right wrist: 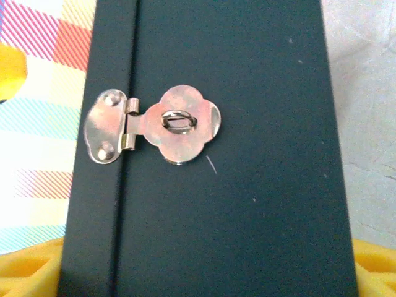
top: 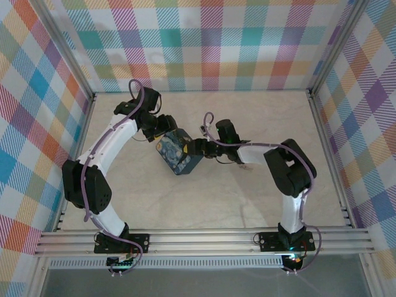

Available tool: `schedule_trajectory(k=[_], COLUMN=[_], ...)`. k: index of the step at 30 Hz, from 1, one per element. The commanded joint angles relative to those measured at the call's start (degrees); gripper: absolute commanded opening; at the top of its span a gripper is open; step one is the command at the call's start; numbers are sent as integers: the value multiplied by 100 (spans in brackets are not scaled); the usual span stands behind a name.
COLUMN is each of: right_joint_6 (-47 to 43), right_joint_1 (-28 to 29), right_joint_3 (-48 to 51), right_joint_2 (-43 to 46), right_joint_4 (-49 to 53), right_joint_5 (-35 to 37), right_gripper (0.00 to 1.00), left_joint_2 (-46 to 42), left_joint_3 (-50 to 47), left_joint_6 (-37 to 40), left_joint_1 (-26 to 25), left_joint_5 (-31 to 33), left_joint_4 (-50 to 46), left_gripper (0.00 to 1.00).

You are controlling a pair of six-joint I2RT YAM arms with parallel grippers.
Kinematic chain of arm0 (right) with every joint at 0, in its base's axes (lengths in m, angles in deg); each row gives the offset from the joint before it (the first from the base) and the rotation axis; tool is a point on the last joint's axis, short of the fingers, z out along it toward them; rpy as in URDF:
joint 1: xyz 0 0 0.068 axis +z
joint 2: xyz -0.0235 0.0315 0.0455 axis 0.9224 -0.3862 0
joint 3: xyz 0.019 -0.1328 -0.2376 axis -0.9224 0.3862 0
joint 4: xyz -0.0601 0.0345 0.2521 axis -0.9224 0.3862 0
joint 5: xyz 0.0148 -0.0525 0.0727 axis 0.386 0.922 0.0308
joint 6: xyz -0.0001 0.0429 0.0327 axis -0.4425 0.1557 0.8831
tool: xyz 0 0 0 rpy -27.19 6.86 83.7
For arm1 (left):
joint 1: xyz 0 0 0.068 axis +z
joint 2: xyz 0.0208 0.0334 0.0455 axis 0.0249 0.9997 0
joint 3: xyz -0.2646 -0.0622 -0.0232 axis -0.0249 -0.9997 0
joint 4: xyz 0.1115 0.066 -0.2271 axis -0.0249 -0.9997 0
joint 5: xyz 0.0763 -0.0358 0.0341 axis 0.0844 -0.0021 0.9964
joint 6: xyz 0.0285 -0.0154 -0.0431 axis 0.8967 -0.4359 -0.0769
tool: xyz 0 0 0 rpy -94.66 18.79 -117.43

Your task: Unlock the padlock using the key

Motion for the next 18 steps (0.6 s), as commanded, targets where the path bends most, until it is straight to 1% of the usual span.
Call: schedule_trajectory(k=[1,4,7,11,12,15,18], right_joint_6=[645,12,-826,-1867,-2126,-2489,-2573], right_joint_1=[26,30,36,31,30,29,33], right_joint_3=[-28,-174,-414,-826,-924,-1103,-1116], right_joint_2=[-325,-238,-41,163,190,243,349], right_joint_4=[-576,149,1228,2764,3011,3524,3627], right_joint_5=[-190,82,466,1314,1506,1756,1833], right_gripper=[100,100,100,100,100,100,100], left_joint_2=[-65,-25,21,76,91,112,89], left_joint_3=[145,152,172,155,146,98,-9], left_joint_6=[121,143,177,178,178,191,169], left_joint_1=[80,82,95,99,99,99,95], left_joint_5=[130,210,251,255,260,306,326], left_joint_4=[-234,-237,-226,-193,-181,-174,-127], left_gripper=[68,68,68,68,68,68,68])
